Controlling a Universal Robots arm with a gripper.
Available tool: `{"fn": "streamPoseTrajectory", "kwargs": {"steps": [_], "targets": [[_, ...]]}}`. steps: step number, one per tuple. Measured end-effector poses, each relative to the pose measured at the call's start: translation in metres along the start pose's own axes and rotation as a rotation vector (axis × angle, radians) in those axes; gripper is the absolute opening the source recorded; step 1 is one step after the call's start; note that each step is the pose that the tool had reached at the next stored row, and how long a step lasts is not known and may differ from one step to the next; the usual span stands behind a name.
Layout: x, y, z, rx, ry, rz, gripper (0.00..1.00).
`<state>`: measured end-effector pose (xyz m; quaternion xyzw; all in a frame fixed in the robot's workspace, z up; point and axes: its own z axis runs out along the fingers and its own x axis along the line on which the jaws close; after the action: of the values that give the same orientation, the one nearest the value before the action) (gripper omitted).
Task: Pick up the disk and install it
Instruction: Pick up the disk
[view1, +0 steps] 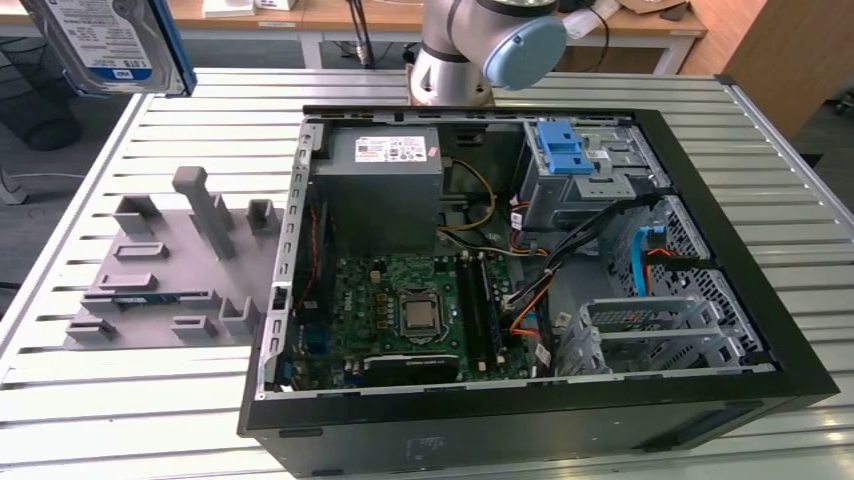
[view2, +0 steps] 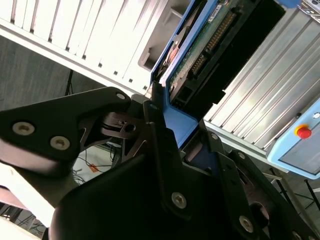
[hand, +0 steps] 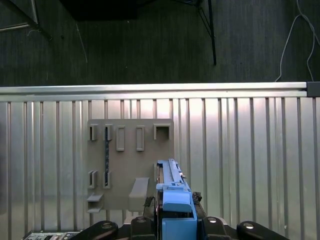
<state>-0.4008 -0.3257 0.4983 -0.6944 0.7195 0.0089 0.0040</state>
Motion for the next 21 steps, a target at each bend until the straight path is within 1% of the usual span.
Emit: {"fn": "streamPoseTrajectory", "kwargs": {"steps": [11, 12, 21], "targets": [[-0.0002, -0.0057, 0.0, 0.0, 0.0, 0.0, 0.37], [-0.0003, -0.0094, -0.0001, -0.0001, 0.0001, 0.0, 0.37], [-0.0008, -0.0225, -0.0001, 0.0, 0.0, 0.0, 0.37]]}}
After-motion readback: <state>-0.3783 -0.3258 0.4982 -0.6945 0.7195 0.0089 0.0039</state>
